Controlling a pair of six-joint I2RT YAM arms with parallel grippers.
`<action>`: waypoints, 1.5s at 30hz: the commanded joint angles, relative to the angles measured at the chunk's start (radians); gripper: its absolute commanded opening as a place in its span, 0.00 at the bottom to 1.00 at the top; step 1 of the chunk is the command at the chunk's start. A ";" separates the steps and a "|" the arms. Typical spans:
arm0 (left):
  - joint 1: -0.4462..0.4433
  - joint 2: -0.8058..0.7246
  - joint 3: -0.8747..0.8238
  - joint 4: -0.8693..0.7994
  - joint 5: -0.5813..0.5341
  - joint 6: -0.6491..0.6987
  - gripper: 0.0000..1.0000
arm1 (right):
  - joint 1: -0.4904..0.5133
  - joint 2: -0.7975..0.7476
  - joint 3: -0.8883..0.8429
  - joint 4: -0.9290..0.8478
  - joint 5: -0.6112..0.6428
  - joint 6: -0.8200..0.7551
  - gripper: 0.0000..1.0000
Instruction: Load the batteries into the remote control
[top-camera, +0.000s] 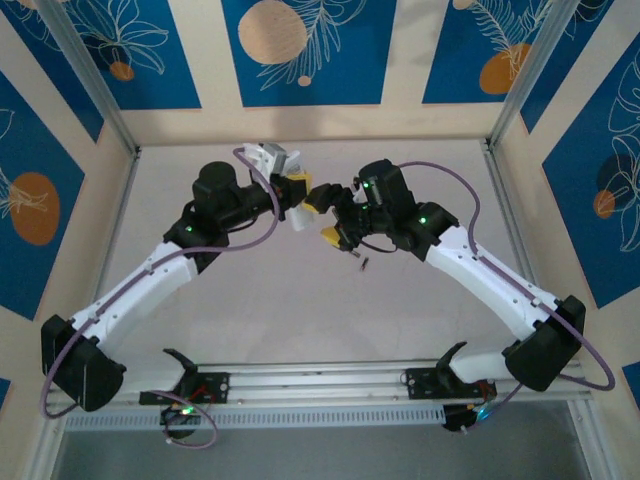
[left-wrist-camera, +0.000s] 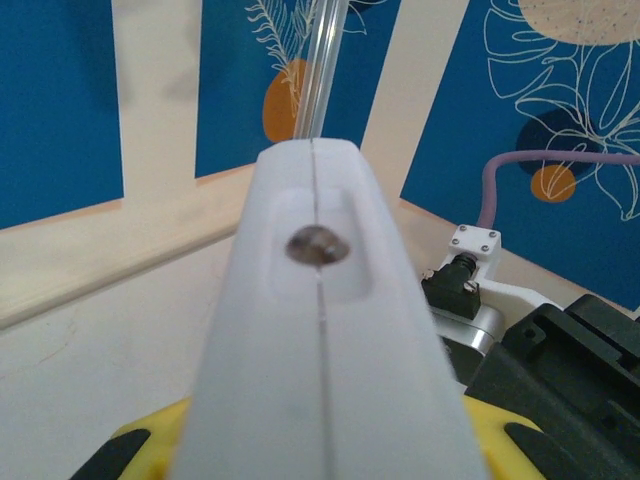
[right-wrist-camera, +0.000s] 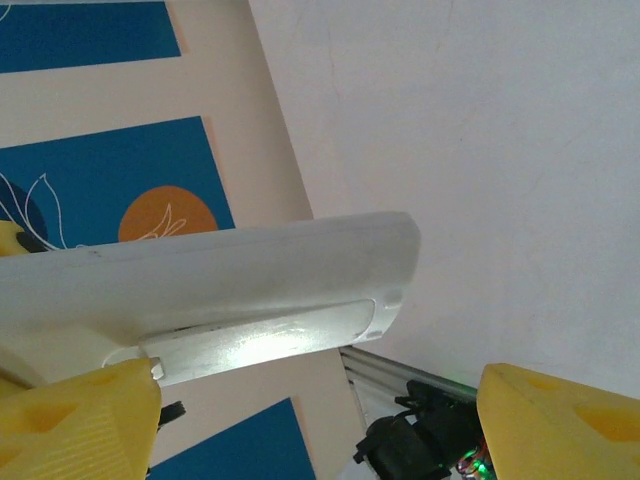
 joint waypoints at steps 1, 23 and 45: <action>-0.012 -0.062 0.039 0.082 -0.013 0.044 0.00 | -0.011 0.017 -0.025 -0.107 0.008 0.033 0.81; -0.011 0.052 0.000 0.103 -0.131 -0.035 0.00 | -0.053 -0.072 -0.158 0.257 -0.048 -0.041 0.89; -0.008 0.041 0.037 0.209 -0.005 -0.261 0.00 | -0.060 -0.023 -0.162 0.390 -0.068 -0.028 0.84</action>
